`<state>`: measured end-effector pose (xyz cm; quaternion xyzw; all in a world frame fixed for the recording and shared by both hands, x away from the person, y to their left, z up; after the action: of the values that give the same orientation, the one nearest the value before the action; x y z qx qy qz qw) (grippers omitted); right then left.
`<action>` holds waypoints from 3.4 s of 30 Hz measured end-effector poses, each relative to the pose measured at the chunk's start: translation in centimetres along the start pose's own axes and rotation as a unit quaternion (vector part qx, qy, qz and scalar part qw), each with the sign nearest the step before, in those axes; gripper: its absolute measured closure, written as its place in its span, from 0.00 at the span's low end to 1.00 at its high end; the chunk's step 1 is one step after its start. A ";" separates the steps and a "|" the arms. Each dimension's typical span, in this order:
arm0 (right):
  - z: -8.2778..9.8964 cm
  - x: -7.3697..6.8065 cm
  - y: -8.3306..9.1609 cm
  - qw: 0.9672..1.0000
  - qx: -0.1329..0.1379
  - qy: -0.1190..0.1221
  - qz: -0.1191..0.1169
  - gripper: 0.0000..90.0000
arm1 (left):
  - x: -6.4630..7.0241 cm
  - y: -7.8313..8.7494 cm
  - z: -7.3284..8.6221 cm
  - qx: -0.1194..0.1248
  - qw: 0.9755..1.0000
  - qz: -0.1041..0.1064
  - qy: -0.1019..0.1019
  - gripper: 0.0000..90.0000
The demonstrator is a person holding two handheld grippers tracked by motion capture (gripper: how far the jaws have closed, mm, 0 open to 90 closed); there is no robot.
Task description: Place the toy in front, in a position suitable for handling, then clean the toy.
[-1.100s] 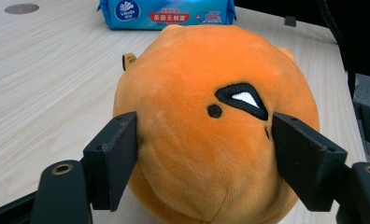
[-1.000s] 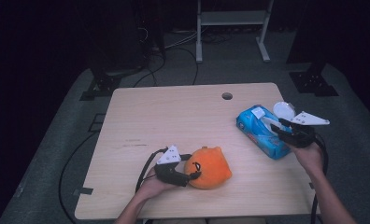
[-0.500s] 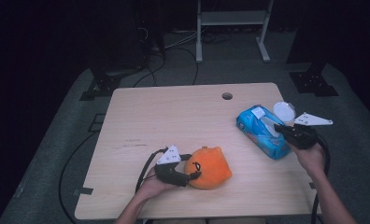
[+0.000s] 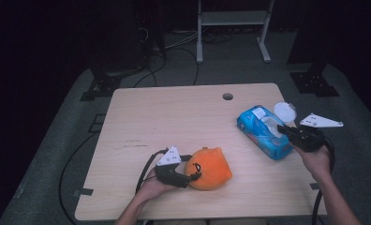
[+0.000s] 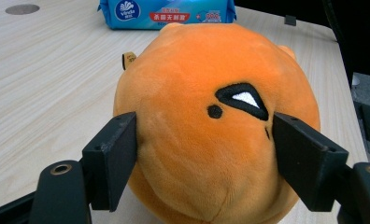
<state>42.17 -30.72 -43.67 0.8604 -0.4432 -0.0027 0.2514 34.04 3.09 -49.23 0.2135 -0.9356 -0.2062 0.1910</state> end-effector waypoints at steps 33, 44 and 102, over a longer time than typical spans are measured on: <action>-8.6 -17.6 7.7 0.971 0.069 0.134 -0.184 0.97 | 0.0 0.0 0.0 -0.001 1.000 -0.001 -0.002 0.28; -6.6 -22.4 4.7 0.952 0.010 0.167 -0.258 0.97 | 0.1 -0.1 0.0 -0.001 1.000 -0.004 -0.006 0.28; -1.9 -20.2 -1.7 0.965 0.007 0.157 -0.208 0.88 | -0.7 -1.2 -0.9 -0.014 0.999 0.001 0.031 0.36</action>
<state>31.58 -13.66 -47.17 0.9251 -0.2093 0.0834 0.3058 35.38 2.12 -49.23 0.2160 -0.9265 -0.2125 0.2232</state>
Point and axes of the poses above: each handheld gripper's, and its own axes: y roughly backward along the jaws, z roughly out of its underside, x roughly to its right, the point moved 9 cm from there along -y, roughly forward along the jaws, and after that the axes turned 14 degrees about y, right-handed, at the moved point
